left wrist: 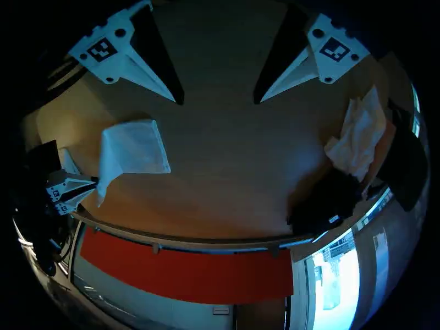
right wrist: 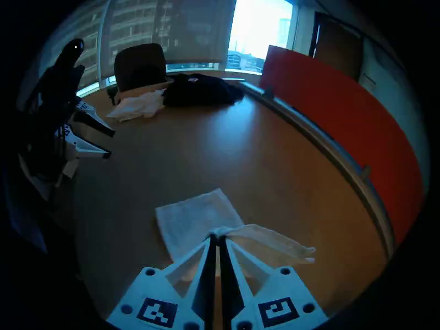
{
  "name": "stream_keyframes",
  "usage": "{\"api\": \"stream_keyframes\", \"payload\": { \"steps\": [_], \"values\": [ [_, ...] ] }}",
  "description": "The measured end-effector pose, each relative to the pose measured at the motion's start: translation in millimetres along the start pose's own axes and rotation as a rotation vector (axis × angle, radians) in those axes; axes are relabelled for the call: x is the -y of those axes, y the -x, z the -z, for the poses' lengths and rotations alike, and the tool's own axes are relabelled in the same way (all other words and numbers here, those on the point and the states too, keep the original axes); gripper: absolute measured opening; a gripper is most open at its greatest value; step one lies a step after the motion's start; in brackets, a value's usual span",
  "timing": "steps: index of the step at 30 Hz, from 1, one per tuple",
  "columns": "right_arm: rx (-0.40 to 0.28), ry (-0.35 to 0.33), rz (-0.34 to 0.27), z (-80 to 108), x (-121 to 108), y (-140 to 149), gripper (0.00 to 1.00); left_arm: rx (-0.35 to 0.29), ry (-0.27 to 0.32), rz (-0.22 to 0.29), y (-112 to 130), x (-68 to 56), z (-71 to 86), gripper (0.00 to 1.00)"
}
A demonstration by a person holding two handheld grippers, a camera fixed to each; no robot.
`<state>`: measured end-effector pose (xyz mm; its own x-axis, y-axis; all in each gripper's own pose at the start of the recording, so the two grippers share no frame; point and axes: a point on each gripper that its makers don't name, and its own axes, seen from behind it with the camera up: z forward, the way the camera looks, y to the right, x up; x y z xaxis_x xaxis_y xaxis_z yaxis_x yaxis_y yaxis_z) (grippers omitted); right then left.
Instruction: Fold towel
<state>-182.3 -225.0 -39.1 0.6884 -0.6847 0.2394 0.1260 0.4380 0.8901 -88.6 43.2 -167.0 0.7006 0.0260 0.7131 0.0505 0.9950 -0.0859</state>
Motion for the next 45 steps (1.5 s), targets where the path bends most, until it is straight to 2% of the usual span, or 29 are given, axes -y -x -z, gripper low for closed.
{"api": "stream_keyframes", "payload": {
  "steps": [9,15,45],
  "values": [
    [0.001,-0.072,0.024,-32.4,26.9,-13.9,0.04,0.001,-0.018,0.021,5.7,8.4,6.1,0.94],
    [0.011,-0.104,0.035,-46.4,42.1,-13.5,0.04,0.002,-0.025,0.035,9.6,11.7,8.8,0.94],
    [0.023,-0.127,0.044,-45.5,49.1,-7.5,0.06,0.012,-0.03,0.049,17.0,13.9,10.2,0.94]
  ]
}}
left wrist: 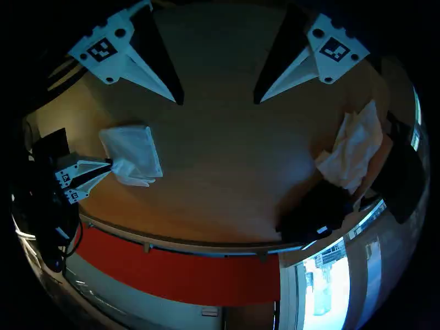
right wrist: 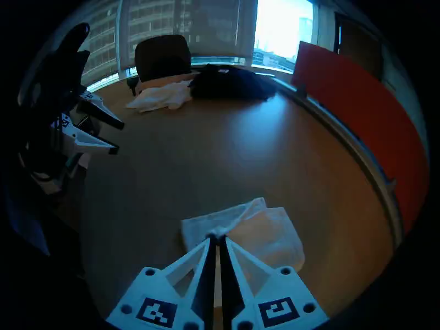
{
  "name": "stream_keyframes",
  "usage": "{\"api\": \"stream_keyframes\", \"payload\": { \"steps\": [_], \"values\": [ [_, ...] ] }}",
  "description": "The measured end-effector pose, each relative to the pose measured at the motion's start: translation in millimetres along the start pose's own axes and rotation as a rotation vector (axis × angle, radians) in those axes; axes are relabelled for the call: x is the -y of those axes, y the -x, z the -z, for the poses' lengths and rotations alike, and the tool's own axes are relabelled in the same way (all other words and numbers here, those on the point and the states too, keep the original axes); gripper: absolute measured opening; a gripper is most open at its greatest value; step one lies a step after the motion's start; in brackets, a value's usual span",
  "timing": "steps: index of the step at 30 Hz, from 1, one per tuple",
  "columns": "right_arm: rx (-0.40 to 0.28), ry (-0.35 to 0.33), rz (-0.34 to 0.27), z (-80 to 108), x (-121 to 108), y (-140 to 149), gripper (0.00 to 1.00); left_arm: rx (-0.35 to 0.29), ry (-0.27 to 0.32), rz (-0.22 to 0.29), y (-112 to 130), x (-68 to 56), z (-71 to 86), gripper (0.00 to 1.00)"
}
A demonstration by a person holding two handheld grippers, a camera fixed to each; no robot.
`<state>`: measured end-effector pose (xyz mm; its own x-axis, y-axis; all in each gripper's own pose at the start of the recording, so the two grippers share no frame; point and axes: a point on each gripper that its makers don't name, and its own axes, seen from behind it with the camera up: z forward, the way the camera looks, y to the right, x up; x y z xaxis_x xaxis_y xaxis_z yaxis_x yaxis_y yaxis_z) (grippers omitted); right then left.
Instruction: Fold towel
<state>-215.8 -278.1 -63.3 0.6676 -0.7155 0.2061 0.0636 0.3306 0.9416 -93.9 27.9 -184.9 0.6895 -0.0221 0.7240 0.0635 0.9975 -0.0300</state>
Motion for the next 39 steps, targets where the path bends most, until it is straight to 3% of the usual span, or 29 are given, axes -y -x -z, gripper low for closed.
{"api": "stream_keyframes", "payload": {
  "steps": [5,9,15,39],
  "values": [
    [-0.005,-0.007,-0.003,1.1,2.1,0.1,0.18,0.001,0.001,-0.001,0.8,-0.3,0.4,0.94],
    [-0.012,-0.014,-0.013,3.0,4.8,-0.8,0.52,0.001,0.0,-0.001,0.6,0.6,0.7,0.94],
    [-0.01,0.008,-0.027,4.5,1.8,2.7,0.75,-0.001,-0.001,0.0,-0.5,1.4,1.1,0.94],
    [0.062,0.076,-0.097,10.7,-4.6,57.3,0.76,-0.005,0.001,-0.01,-1.7,1.4,2.9,0.94]
  ]
}}
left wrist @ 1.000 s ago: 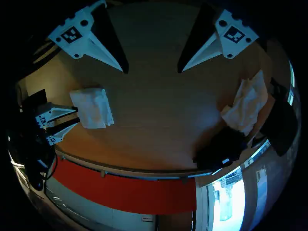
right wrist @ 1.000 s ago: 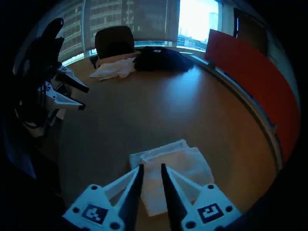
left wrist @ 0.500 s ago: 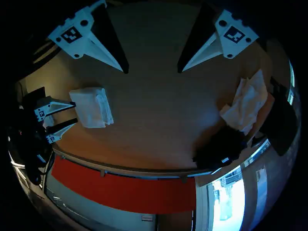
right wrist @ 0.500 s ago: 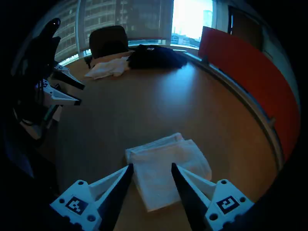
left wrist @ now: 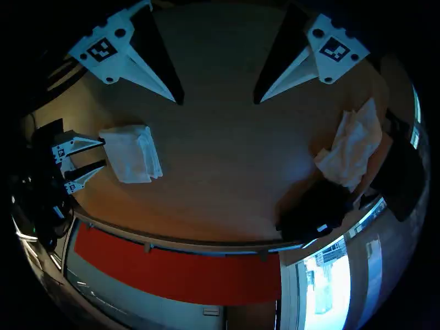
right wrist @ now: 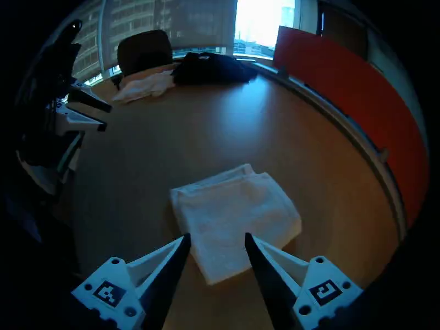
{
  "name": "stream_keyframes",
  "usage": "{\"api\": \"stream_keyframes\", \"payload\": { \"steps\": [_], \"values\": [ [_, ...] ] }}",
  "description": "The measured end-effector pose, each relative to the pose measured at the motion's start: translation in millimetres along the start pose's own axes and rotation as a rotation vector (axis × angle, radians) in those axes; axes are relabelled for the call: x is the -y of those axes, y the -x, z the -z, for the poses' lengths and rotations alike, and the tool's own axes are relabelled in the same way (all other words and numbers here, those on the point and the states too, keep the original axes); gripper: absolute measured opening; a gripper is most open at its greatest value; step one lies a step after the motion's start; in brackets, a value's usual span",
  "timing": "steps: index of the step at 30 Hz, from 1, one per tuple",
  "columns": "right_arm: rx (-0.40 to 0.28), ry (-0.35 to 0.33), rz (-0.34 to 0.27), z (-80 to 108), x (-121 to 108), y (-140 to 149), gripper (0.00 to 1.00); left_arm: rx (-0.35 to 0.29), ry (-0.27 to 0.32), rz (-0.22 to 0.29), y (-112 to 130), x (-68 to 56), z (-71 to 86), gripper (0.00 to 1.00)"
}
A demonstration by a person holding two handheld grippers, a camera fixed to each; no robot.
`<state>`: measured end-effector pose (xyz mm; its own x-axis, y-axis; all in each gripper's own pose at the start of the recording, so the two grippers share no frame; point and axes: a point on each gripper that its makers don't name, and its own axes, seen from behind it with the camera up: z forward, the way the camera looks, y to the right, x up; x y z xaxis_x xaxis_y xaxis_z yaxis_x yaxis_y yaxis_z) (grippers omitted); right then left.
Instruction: Fold towel
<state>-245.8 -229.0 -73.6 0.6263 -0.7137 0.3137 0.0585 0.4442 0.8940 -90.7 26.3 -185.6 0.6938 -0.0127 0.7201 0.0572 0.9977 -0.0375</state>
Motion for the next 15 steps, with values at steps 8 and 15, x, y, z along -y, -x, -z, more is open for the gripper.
{"api": "stream_keyframes", "payload": {
  "steps": [8,15],
  "values": [
    [0.04,0.017,-0.044,-0.9,1.1,29.2,0.76,0.0,0.002,-0.003,0.6,-1.4,0.4,0.94],
    [0.077,0.025,-0.06,0.0,3.4,51.1,0.76,0.002,0.003,-0.002,1.3,-2.4,0.3,0.94]
  ]
}}
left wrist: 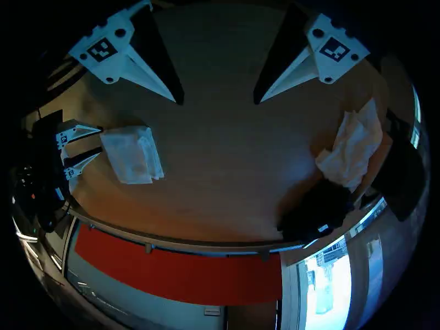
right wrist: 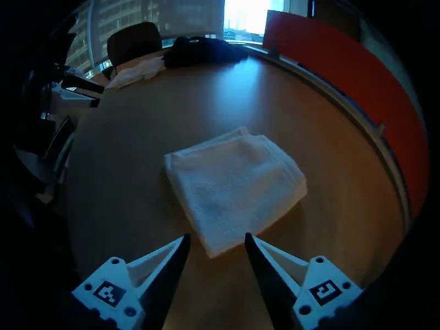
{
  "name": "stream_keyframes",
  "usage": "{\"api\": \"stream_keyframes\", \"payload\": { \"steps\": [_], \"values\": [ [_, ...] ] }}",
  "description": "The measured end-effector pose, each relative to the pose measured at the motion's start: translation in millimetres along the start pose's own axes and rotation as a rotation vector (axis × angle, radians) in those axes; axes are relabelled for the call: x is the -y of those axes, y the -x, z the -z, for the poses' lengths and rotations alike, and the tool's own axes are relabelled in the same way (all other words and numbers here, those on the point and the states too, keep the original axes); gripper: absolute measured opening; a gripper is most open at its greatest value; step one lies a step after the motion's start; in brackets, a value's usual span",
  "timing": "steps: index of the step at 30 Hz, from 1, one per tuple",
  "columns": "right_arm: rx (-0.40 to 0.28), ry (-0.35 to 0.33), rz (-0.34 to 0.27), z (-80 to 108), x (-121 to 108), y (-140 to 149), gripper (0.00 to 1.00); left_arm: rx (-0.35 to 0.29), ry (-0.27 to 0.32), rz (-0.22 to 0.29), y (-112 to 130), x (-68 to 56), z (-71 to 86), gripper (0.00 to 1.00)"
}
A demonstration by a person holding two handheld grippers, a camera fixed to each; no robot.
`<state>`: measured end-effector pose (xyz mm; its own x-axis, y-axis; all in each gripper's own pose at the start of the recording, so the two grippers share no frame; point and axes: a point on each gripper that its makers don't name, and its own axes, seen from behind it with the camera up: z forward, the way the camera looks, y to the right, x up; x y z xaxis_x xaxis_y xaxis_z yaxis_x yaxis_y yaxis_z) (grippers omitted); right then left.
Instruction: Fold towel
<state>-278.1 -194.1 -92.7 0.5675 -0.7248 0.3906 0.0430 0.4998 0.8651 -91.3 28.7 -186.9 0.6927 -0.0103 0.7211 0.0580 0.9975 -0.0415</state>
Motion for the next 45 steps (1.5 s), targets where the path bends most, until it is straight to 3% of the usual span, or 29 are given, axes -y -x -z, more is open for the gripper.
{"api": "stream_keyframes", "payload": {
  "steps": [5,13,25,36,45],
  "values": [
    [0.019,0.005,-0.01,-1.1,1.2,11.0,0.71,0.0,0.002,-0.001,0.0,-1.3,0.1,0.94],
    [0.028,0.007,-0.041,-4.4,4.1,18.0,0.5,-0.001,0.001,-0.003,0.1,-1.3,0.5,0.93],
    [0.027,0.012,-0.071,-7.2,7.0,19.1,0.07,-0.002,0.006,0.001,-0.2,-2.6,0.0,0.94],
    [-0.027,0.032,-0.055,8.8,-2.0,-5.6,0.05,-0.009,0.017,0.006,-3.5,-1.4,-1.2,0.93],
    [-0.112,0.092,0.008,38.5,-29.9,-65.2,0.05,-0.03,0.036,0.003,-13.7,-5.1,-3.2,0.94]
  ]
}}
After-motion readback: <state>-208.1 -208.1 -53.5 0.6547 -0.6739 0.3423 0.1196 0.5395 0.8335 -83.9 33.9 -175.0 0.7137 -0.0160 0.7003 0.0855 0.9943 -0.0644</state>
